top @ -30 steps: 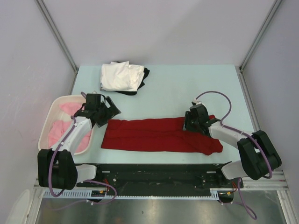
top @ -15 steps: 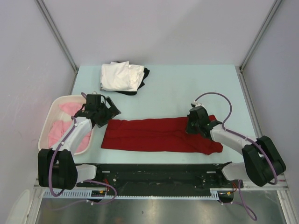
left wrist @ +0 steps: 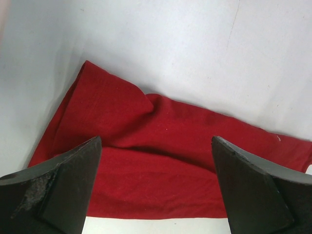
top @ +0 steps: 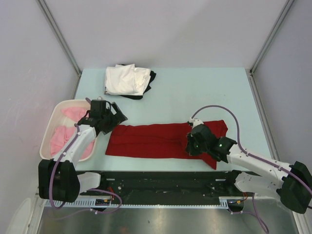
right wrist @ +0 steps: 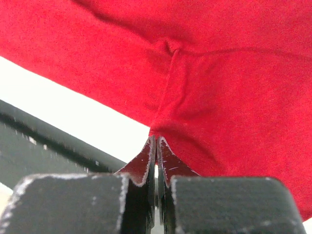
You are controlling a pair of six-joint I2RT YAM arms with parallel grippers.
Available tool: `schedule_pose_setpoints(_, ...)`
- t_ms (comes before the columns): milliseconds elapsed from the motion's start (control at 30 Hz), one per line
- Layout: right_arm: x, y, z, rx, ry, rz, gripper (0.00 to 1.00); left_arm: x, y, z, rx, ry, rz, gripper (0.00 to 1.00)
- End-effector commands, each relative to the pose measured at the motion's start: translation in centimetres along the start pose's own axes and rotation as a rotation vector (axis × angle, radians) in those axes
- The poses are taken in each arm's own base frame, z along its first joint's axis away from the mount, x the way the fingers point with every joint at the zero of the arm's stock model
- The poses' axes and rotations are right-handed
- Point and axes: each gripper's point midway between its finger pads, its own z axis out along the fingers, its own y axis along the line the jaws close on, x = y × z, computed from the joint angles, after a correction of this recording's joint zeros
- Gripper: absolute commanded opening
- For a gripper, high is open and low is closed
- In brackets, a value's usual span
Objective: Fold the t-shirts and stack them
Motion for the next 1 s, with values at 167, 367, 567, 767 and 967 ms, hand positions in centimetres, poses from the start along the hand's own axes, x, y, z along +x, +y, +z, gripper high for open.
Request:
schedule_pose_setpoints(167, 2.9, 1.1, -1.6, 0.011, 0.054, -0.037, 0.74, 0.4, -1.1, -0.7, 0.054, -0.011, 0.008, 0.98)
schedule_pose_setpoints(367, -2.0, 3.1, -1.5, -0.04, -0.113, -0.014, 1.0, 0.4, -1.3, -0.5, 0.055, -0.009, 0.019, 0.98)
schedule_pose_setpoints(567, -4.1, 5.5, 3.9, -0.053, -0.087, -0.033, 1.0, 0.4, -1.5, -0.1, 0.05, -0.004, 0.032, 0.98)
schedule_pose_setpoints(767, -6.4, 8.8, 8.5, -0.113, -0.102, -0.042, 1.0, 0.3, -1.7, 0.0, 0.049, 0.002, 0.043, 0.98)
schedule_pose_setpoints(967, -5.5, 10.3, 9.9, -0.156, -0.055, -0.065, 0.99, 0.2, -1.6, 0.0, 0.041, 0.0, 0.059, 0.98)
